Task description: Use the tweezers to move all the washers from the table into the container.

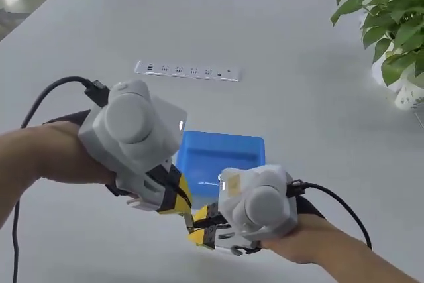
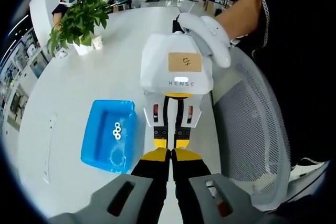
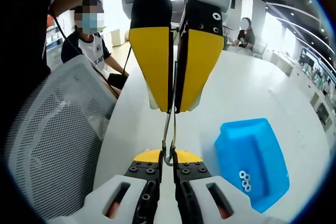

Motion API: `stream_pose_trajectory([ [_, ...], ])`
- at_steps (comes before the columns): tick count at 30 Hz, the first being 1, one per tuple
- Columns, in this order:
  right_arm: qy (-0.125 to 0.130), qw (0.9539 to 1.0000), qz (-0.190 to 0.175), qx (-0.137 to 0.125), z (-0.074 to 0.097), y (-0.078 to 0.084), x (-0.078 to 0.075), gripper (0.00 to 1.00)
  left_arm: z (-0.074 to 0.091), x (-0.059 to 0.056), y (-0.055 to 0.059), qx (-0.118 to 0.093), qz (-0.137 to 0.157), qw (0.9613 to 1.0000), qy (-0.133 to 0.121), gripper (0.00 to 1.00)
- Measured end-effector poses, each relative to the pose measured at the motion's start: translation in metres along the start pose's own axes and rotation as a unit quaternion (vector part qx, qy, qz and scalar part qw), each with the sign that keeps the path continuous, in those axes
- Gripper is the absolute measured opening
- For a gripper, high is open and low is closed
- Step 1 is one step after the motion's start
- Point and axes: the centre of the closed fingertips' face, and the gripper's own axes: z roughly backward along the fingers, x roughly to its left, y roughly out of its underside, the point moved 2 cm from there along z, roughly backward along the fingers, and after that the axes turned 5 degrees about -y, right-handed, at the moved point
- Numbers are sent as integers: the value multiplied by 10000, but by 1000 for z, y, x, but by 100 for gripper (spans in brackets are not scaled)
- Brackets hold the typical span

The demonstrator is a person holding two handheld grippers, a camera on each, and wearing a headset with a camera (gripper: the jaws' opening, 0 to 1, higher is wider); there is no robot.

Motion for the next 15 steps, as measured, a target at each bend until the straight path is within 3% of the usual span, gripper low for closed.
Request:
stream_pose_trajectory([
  [15, 214, 9997, 107, -66, 25, -13, -23, 9, 14, 22, -22, -11, -229, 9997, -104, 6],
])
